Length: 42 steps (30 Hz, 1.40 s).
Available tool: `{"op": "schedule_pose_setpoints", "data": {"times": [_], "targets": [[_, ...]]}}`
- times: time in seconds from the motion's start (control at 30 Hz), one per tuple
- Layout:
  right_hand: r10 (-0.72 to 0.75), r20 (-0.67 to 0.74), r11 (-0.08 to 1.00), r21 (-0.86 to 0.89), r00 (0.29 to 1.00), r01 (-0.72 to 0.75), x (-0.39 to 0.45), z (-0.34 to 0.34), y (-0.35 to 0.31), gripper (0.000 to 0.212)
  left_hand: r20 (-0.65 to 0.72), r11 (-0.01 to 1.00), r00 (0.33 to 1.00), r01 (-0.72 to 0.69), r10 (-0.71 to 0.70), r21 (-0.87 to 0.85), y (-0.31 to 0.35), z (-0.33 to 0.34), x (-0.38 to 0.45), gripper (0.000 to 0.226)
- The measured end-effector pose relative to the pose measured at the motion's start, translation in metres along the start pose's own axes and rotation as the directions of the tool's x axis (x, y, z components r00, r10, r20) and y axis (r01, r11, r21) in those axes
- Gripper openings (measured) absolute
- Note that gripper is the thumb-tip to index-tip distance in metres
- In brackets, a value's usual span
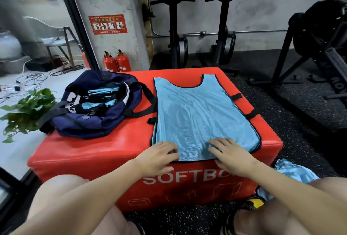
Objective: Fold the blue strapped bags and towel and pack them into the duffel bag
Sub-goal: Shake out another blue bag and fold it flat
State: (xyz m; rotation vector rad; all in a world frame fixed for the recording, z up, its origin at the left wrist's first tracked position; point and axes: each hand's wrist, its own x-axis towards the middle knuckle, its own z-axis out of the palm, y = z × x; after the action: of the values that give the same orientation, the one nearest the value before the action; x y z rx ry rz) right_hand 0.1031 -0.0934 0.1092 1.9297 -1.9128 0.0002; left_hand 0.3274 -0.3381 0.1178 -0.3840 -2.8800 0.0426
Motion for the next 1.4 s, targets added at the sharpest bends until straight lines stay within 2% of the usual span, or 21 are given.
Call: {"op": "schedule_pose_setpoints", "data": {"times": [0.1,0.2,0.27,0.37,0.4,0.5,0.57,0.7,0.77,0.87,0.97,1.03,1.1,1.2,1.3,1.4], "targets": [[-0.01,-0.022,1.0,-0.012,1.0,0.009,0.0,0.002,0.0,0.048,-0.024,0.999,0.999,0.021,-0.022,-0.027,0.001,0.0,0.004,0.028],[0.025,-0.059,0.998,0.052,0.998,-0.022,0.002,0.003,0.001,0.035,-0.061,0.992,0.995,0.076,-0.082,-0.1,0.003,-0.004,0.007,0.025],[0.075,-0.09,0.991,0.115,0.993,-0.064,0.004,0.002,0.002,0.023,-0.085,0.966,0.975,0.186,-0.204,-0.18,0.006,-0.005,0.009,0.026],[0.152,-0.1,0.979,0.151,0.983,-0.136,0.005,-0.001,0.004,0.022,-0.078,0.877,0.911,0.363,-0.405,-0.313,0.009,-0.004,0.011,0.025],[0.181,-0.1,0.973,0.163,0.978,-0.163,0.005,-0.002,0.005,0.025,-0.071,0.847,0.89,0.401,-0.45,-0.349,0.009,-0.005,0.011,0.023],[0.219,-0.066,0.961,0.189,0.973,-0.203,0.006,-0.005,0.005,0.058,-0.077,0.771,0.845,0.442,-0.53,-0.458,0.008,-0.012,0.014,0.014],[0.203,-0.047,0.964,0.182,0.978,-0.192,0.007,-0.008,0.006,0.066,-0.085,0.741,0.831,0.437,-0.549,-0.509,0.009,-0.017,0.015,0.018],[0.142,-0.059,0.981,0.142,0.988,-0.133,0.009,-0.012,0.011,0.068,-0.051,0.72,0.842,0.426,-0.537,-0.548,0.005,-0.016,0.014,0.032],[0.104,-0.067,0.988,0.118,0.992,-0.096,0.009,-0.011,0.013,0.064,-0.037,0.715,0.844,0.43,-0.536,-0.551,0.006,-0.014,0.015,0.037],[0.076,-0.085,0.991,0.116,0.993,-0.066,0.01,-0.008,0.015,0.051,-0.018,0.702,0.841,0.439,-0.54,-0.561,0.006,-0.012,0.016,0.027],[0.142,-0.046,0.98,0.15,0.989,-0.134,0.006,-0.006,0.02,0.04,0.037,0.722,0.867,0.437,-0.497,-0.536,0.001,-0.013,0.014,0.032],[0.212,0.034,0.965,0.148,0.977,-0.215,-0.001,-0.008,0.027,0.03,0.08,0.735,0.869,0.458,-0.488,-0.5,-0.002,-0.017,0.012,0.039],[0.313,0.119,0.939,0.111,0.942,-0.326,-0.005,-0.016,0.036,0.021,0.086,0.731,0.855,0.486,-0.512,-0.479,-0.007,-0.026,0.011,0.038],[0.522,0.201,0.843,0.029,0.829,-0.538,-0.003,-0.045,0.052,0.019,-0.053,0.768,0.827,0.493,-0.559,-0.41,-0.021,-0.053,0.02,0.018],[0.685,0.143,0.71,0.091,0.715,-0.698,0.008,-0.083,0.077,0.015,-0.214,0.758,0.757,0.499,-0.617,-0.42,-0.037,-0.099,0.043,0.009],[0.777,0.019,0.61,0.218,0.629,-0.762,0.023,-0.135,0.105,0.014,-0.344,0.768,0.697,0.49,-0.629,-0.413,-0.05,-0.162,0.069,0.01]]}}
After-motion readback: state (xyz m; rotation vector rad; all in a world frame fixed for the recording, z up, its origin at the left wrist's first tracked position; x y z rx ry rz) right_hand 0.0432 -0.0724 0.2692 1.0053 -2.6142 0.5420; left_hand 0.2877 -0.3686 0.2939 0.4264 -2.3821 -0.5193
